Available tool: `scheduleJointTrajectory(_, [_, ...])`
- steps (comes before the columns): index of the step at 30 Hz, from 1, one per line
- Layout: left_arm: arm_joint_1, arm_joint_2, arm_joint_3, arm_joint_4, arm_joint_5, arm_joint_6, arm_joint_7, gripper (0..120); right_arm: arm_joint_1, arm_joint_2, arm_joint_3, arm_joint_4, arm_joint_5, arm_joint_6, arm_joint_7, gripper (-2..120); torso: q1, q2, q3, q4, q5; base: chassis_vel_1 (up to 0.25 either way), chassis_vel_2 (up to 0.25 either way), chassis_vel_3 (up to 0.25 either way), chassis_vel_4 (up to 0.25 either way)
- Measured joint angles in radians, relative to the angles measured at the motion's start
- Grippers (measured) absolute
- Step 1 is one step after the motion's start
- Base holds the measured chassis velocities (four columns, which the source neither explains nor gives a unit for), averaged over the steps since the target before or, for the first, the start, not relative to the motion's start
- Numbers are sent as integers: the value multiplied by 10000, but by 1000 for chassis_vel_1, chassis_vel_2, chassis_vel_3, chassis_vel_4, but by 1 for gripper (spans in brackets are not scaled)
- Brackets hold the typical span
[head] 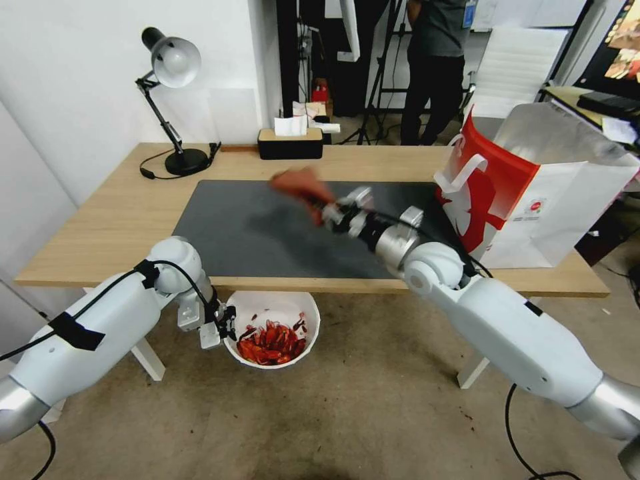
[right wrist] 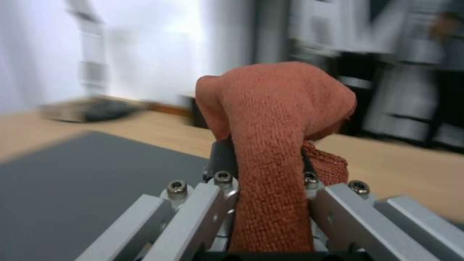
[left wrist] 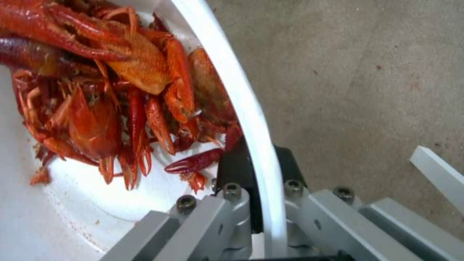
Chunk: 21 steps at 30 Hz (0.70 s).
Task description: Sweep shrimp from table into container with towel, then put container into takeout bag.
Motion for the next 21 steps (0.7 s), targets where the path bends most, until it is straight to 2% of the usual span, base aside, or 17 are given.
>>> scheduleJointTrajectory(1, [0, 0, 0, 0, 0, 0, 0, 0, 0, 0, 0, 0, 0, 0, 0, 5, 0, 0, 0, 0, 0, 0, 0, 0, 0])
scheduleJointTrajectory(3, [48, 33, 0, -41, -2, 0, -4, 0, -331, -155, 284, 168, 31, -511, 1098, 5, 0, 0, -1, -1, 2, 0, 0, 0, 0])
scheduleJointTrajectory(9, [141, 112, 0, -69, -13, 0, -12, 0, -899, -321, 625, 475, 405, -1111, 1915, 5, -1, 0, 0, 3, 2, 0, 0, 0, 0])
scheduleJointTrajectory(10, [165, 141, 0, -84, -21, 0, -14, 0, -1082, -365, 749, 563, 618, -1349, 2018, 13, -1, 0, -1, 2, 1, 0, 0, 0, 0])
scheduleJointTrajectory(12, [172, 153, 0, -95, -24, 0, -15, 0, -1142, -389, 797, 606, 734, -1452, 2013, 16, 0, 0, -1, 3, 0, 0, 0, 0, 0])
scheduleJointTrajectory(14, [187, 185, -1, -131, -33, 0, -16, 0, -1217, -430, 886, 735, 895, -1736, 2015, 28, -1, 0, -1, 3, 0, 0, 0, 0, 0])
scheduleJointTrajectory(15, [187, 185, -1, -131, -33, 0, -16, 0, -1217, -430, 886, 735, 895, -1736, 2015, 28, -1, 0, -1, 3, 0, 0, 0, 0, 0])
scheduleJointTrajectory(17, [213, 210, 0, -171, -37, 0, -17, 0, -1267, -490, 933, 824, 897, -1917, 2066, 36, -1, 0, -1, 5, -1, 0, 0, 0, 0])
scheduleJointTrajectory(18, [213, 210, 0, -171, -37, 0, -17, 0, -1267, -490, 933, 824, 897, -1917, 2066, 36, -1, 0, -1, 5, -1, 0, 0, 0, 0])
scheduleJointTrajectory(20, [245, 255, -2, -236, -45, 0, -17, 0, -1387, -612, 1023, 929, 893, -2143, 2245, 48, -1, 0, -1, 4, -1, 0, 0, 0, 0])
scheduleJointTrajectory(21, [245, 255, -2, -236, -45, 0, -17, 0, -1387, -612, 1023, 929, 893, -2143, 2245, 48, -1, 0, -1, 4, -1, 0, 0, 0, 0])
